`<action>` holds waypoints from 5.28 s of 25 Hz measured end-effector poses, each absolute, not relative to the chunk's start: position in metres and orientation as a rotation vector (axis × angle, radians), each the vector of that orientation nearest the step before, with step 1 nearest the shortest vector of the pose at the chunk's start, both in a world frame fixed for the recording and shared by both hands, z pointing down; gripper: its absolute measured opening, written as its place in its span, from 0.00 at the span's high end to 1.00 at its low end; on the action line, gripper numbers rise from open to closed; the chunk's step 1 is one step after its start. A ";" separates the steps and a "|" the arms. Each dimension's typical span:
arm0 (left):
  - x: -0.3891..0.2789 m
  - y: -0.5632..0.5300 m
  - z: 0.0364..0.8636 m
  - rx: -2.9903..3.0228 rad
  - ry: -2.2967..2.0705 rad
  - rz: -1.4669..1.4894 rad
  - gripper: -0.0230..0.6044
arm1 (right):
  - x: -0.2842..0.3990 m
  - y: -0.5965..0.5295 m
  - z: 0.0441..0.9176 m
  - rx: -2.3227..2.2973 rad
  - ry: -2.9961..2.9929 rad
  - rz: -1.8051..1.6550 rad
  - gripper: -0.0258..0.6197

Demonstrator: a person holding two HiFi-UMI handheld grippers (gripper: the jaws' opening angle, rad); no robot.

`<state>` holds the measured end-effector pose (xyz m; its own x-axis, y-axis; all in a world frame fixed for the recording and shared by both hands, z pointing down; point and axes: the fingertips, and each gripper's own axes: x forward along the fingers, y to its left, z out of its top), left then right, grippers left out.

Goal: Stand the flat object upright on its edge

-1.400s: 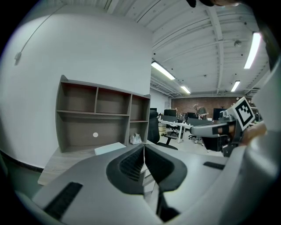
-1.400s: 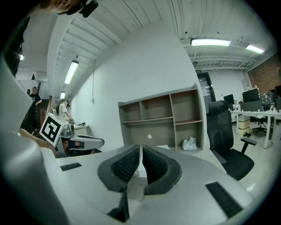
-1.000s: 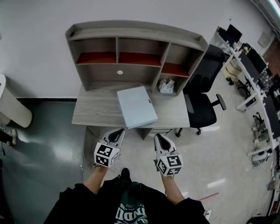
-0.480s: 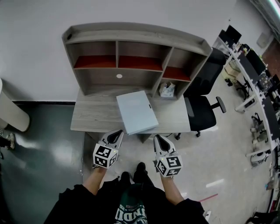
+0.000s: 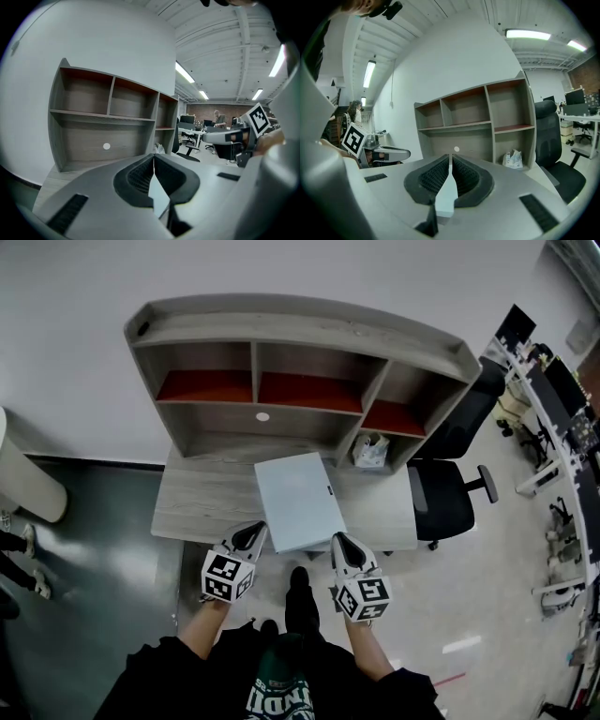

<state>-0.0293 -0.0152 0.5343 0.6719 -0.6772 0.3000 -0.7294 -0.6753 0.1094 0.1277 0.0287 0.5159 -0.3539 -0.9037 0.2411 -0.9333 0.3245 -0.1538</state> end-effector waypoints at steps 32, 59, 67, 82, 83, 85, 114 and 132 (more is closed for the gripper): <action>0.014 -0.197 0.562 2.433 -1.382 0.411 0.94 | 0.168 -0.199 0.547 1.351 -2.615 0.516 0.90; 0.008 -0.209 0.613 2.295 -1.338 0.491 0.82 | 0.173 -0.230 0.594 1.130 -2.590 0.552 0.81; 0.002 -0.209 0.642 2.221 -1.273 0.476 0.61 | 0.178 -0.226 0.625 1.081 -2.533 0.687 0.69; -0.011 -0.193 0.703 1.962 -1.135 0.443 0.38 | 0.179 -0.222 0.692 0.978 -2.389 1.002 0.58; -0.012 -0.192 0.708 1.943 -1.129 0.441 0.38 | 0.179 -0.221 0.698 0.966 -2.374 1.024 0.58; -0.013 -0.188 0.717 1.913 -1.113 0.437 0.38 | 0.179 -0.219 0.711 0.938 -2.345 1.055 0.58; 0.002 -0.157 0.805 1.582 -0.882 0.301 0.35 | 0.178 -0.208 0.800 0.834 -2.115 1.632 0.56; 0.002 -0.161 0.800 1.572 -0.952 0.361 0.35 | 0.177 -0.209 0.797 0.920 -2.123 1.702 0.55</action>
<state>0.0019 -0.1606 0.8005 0.6166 -0.3692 0.6953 -0.7377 0.0375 0.6741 0.1768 -0.2086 0.7975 -0.7627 -0.3072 0.5691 -0.6223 0.1092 -0.7751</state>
